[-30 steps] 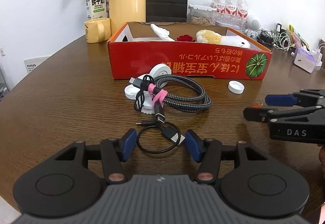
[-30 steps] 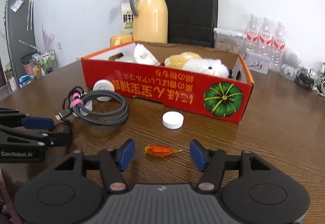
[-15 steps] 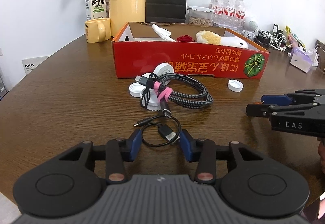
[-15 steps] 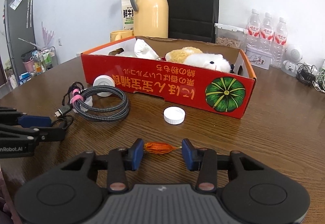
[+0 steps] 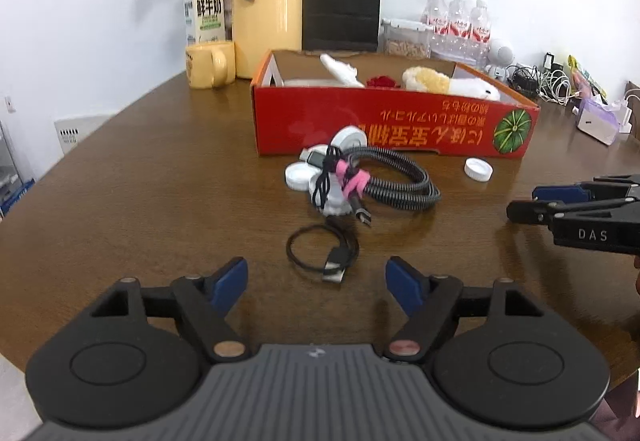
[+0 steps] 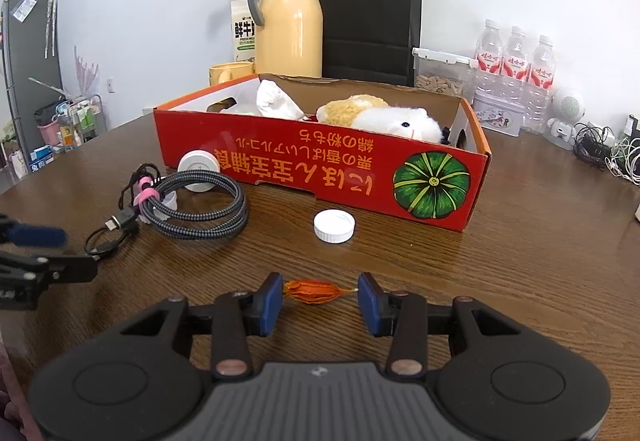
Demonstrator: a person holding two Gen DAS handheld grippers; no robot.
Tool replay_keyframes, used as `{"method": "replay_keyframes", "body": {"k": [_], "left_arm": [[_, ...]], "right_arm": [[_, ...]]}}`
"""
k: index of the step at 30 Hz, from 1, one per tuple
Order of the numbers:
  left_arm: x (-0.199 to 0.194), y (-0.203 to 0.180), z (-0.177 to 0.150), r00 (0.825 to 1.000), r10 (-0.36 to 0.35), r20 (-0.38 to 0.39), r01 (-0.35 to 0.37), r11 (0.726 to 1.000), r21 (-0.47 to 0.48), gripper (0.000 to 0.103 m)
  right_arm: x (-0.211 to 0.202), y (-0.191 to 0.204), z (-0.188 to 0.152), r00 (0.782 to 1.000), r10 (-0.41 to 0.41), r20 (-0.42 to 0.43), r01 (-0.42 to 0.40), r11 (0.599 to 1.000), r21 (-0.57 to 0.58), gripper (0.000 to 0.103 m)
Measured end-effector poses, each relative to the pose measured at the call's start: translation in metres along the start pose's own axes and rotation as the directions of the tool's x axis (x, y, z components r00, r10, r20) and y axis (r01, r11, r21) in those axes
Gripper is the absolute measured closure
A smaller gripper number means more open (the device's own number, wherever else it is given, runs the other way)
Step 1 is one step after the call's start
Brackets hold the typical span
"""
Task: Organize objects
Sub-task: 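Carry the black cable and orange tassel into the box and open both tools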
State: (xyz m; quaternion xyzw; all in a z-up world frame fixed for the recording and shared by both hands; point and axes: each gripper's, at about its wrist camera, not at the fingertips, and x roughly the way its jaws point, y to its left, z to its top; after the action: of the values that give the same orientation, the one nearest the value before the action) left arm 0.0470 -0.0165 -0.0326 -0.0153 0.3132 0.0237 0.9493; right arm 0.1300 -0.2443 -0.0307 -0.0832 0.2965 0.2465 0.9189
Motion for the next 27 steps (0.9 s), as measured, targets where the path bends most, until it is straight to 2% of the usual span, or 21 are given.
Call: {"method": "replay_keyframes", "body": {"k": [5,8,9,10,12,13,21,27], "left_arm": [[0.013,-0.003,0.008,1.000,0.018,-0.003,-0.018,1.000,-0.003,0.025],[0.023,-0.003,0.009,0.999,0.027,-0.021,-0.027,0.999,-0.018,0.030],[0.025,-0.003,0.009,0.999,0.029,-0.023,-0.029,0.999,-0.024,0.036],[0.025,-0.003,0.009,0.999,0.036,-0.016,-0.036,0.999,-0.021,0.047],[0.023,-0.003,0.008,1.000,0.029,-0.010,-0.029,0.999,-0.021,0.060],[0.022,-0.001,0.008,1.000,0.021,-0.011,-0.021,0.999,-0.024,0.062],[0.009,0.009,0.003,1.000,0.004,-0.006,-0.004,0.999,-0.032,0.067],[-0.006,0.014,0.013,0.999,0.004,0.053,-0.004,1.000,-0.019,0.067]], "right_arm": [[-0.001,0.001,0.000,1.000,-0.001,0.001,0.001,1.000,0.000,0.063],[-0.002,0.002,0.000,1.000,-0.002,0.001,0.002,1.000,-0.001,0.063],[-0.002,0.002,0.000,1.000,-0.002,0.002,0.002,1.000,-0.001,0.063],[-0.002,0.002,0.000,1.000,-0.002,0.002,0.002,1.000,0.000,0.063],[-0.002,0.002,0.000,1.000,-0.001,0.003,0.001,1.000,0.000,0.063],[-0.002,0.002,0.000,1.000,-0.001,0.003,0.001,1.000,0.000,0.063],[-0.004,0.004,0.001,1.000,0.000,0.006,0.000,1.000,-0.003,0.063],[-0.005,0.008,0.006,1.000,0.000,0.017,0.001,1.000,-0.010,0.063]]}}
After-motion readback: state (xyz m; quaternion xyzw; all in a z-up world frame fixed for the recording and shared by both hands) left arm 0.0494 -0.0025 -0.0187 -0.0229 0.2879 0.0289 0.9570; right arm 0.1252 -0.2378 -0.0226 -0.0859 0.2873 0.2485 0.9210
